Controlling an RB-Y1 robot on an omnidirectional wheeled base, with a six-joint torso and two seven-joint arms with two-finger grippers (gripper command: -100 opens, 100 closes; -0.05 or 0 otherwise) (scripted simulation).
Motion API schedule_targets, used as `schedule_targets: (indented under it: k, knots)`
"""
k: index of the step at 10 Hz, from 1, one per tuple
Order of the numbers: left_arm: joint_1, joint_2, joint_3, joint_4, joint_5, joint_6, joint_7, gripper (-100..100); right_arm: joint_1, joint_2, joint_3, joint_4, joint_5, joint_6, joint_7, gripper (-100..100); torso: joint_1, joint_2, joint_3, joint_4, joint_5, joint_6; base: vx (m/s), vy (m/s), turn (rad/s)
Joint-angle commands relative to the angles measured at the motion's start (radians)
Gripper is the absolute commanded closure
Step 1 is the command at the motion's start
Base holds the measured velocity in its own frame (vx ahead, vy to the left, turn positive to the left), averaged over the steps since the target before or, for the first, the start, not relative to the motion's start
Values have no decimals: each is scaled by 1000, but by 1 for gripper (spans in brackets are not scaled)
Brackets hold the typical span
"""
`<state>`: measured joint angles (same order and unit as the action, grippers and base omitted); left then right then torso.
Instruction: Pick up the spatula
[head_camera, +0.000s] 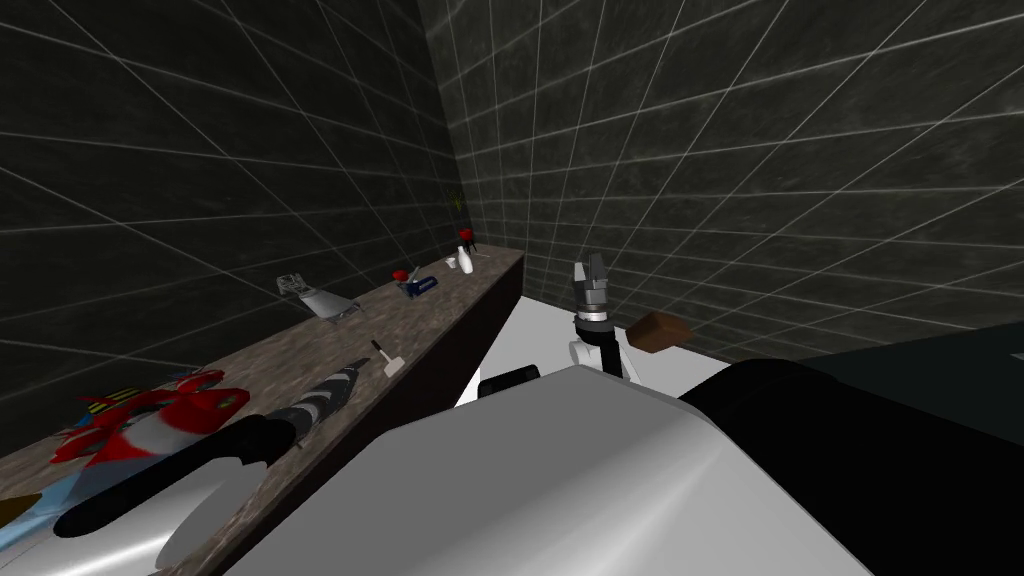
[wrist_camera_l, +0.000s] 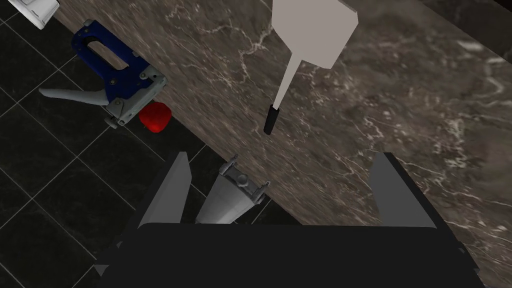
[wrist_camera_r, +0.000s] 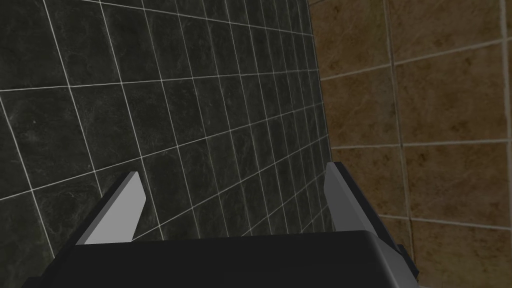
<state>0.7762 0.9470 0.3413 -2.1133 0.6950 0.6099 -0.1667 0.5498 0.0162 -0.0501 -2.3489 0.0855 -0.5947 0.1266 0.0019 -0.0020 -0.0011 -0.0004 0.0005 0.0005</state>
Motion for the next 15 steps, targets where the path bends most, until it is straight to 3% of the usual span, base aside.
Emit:
schedule_targets:
  k: [1,2,3,4,5,6,7,8,9,10,11,13,15]
  knots:
    - [-3,20,-2,10,23,47,-8,-100,0,0,0,0,0,0,0,0,0,0,0,0,0,0,19,27,-83]
    - [-8,54,-7,23,63,77,-21,-100,0,0,0,0,0,0,0,0,0,0,0,0,0,-1,23,30,-115]
    - [-8,54,-7,23,63,101,-21,-100,0,0,0,0,0,0,0,0,0,0,0,0,0,0,19,26,-79]
    - [-14,87,-13,36,102,135,-32,-100,0,0,0,0,0,0,0,0,0,0,0,0,0,-1,23,26,-125]
    - [-14,87,-13,36,102,154,-32,-100,0,0,0,0,0,0,0,0,0,0,0,0,0,0,22,32,-95]
    - [-21,118,-22,48,140,187,-43,-100,0,0,0,0,0,0,0,0,0,0,0,0,0,-1,27,50,-164]
    - [-21,118,-22,48,140,205,-43,-100,0,0,0,0,0,0,0,0,1,0,0,0,0,0,24,48,-75]
    - [-30,147,-31,60,177,239,-54,-100,0,0,0,0,0,0,0,0,1,0,0,0,0,-1,23,44,-138]
    - [-30,147,-31,60,177,253,-54,-100,0,0,0,0,0,0,0,0,1,0,0,0,0,0,24,32,-87]
    - [-40,174,-42,72,212,291,-63,-100,0,0,0,0,0,0,0,0,0,0,0,0,0,-1,35,38,-160]
    - [-40,174,-42,72,212,299,-63,-100,0,0,0,0,0,0,0,0,1,-1,0,0,0,0,30,43,-74]
    - [-62,221,-66,93,272,367,-80,-100,0,0,0,0,0,0,0,0,1,0,0,0,0,-1,31,65,-170]
    - [-73,241,-80,103,306,418,-86,-100,0,0,0,0,0,0,0,0,3,-1,0,0,1,-1,25,68,-103]
